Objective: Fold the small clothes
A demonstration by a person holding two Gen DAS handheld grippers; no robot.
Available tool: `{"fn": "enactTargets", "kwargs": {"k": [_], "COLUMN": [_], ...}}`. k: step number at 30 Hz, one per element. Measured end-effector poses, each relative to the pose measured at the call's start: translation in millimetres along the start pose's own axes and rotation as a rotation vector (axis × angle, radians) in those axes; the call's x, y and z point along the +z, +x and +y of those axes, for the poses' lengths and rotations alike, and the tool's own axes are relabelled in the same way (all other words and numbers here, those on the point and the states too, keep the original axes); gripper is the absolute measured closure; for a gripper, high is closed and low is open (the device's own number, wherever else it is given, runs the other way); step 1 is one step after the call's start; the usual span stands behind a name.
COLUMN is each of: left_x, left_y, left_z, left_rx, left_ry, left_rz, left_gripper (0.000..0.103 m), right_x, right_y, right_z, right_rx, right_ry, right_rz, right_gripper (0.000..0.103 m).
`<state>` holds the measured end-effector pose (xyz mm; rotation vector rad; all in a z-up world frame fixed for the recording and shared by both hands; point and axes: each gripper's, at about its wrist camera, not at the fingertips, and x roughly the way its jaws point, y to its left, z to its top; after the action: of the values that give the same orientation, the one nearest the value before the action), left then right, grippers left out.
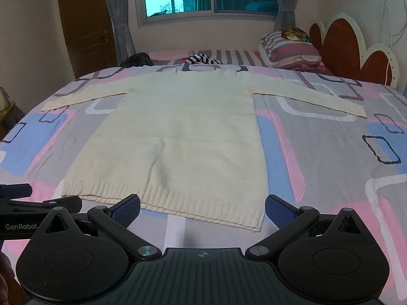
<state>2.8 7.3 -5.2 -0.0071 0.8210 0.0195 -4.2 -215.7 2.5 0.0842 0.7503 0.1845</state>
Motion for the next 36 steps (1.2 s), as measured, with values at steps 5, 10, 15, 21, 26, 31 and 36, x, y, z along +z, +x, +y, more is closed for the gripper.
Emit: {"fn": "enactTargets", "kwargs": {"k": [5,10,15,21,26,31,36], "left_x": [-0.3,-0.7,-0.7,0.2,0.8,0.6,0.9], "left_y": [-0.8,-1.1,-1.0,0.0,0.4,0.7,0.3], "left_z": [1.2,3.8,6.3,9.0,8.1,7.2,7.1], "left_rx": [-0.001,-0.003,-0.004,-0.001,-0.002,-0.003,-0.003], "left_ry": [-0.001,-0.002,-0.003,-0.011,-0.010,-0.009,-0.007], "left_rz": [0.001,0.000,0.002,0.005,0.003,0.006,0.007], "left_gripper": [0.000,0.000,0.000,0.000,0.000,0.000,0.000], "right_x": [-0.3,-0.1,-0.2,0.0,0.6,0.4,-0.2], "right_y": [-1.1,-1.0,-1.3,-1.5,-1.5,-1.5,-2.4], "right_z": [2.4,5.8,6.2,7.4,8.3,7.1,5.9], "right_rx": [-0.001,-0.004,-0.004,-0.005,-0.005,-0.005,-0.005], "right_ry": [-0.001,-0.004,-0.004,-0.005,-0.004,0.001,0.003], "right_rz": [-0.001,0.000,-0.001,0.000,0.000,0.001,0.002], "right_gripper": [0.000,0.000,0.000,0.000,0.000,0.000,0.000]}}
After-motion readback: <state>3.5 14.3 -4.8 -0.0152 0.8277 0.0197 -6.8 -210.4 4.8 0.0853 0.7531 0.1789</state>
